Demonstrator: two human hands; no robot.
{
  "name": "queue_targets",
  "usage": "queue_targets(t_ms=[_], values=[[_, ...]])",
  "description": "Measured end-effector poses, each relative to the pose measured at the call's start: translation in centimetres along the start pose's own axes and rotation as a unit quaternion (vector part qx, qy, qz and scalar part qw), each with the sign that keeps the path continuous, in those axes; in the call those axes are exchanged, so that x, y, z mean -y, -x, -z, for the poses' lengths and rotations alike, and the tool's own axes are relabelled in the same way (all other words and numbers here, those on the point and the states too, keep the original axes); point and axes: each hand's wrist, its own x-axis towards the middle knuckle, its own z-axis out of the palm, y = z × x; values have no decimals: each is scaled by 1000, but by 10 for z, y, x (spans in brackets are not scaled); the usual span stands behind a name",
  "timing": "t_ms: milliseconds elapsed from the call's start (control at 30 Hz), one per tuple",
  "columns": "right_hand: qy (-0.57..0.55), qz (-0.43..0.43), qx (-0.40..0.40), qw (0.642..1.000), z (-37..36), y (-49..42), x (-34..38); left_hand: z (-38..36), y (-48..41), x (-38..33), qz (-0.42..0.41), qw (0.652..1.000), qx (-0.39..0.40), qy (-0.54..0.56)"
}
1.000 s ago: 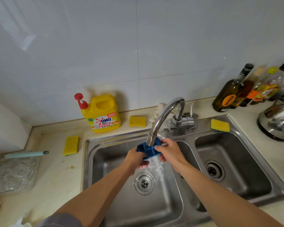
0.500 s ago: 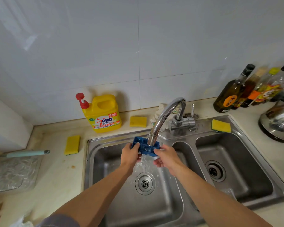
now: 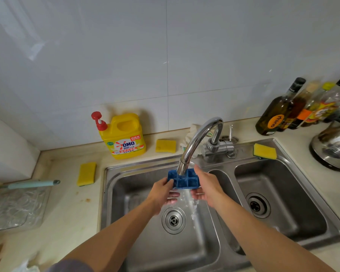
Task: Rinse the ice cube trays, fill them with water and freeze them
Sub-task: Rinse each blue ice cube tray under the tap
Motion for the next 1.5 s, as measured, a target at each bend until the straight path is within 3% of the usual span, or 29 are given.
queue_targets(t_ms=[233, 733, 833, 933, 1133, 1500], values=[[38, 32, -25, 998, 8, 9, 9, -15, 1, 4, 88, 993, 35, 65], [87, 99, -35, 991, 7, 16, 13, -15, 0, 0, 71, 995, 20, 68], [71, 75, -32, 994, 11, 11, 8, -15, 0, -3, 41, 996, -21, 77], [4, -2, -3, 1000, 16, 4, 2, -13, 2, -10, 4, 996, -51, 75], [-48, -44, -1, 998, 12, -2, -6, -14, 8, -11, -61, 997, -44, 36], [52, 50, -43, 996, 16, 14, 7, -21, 6, 1, 52, 999, 7, 9]])
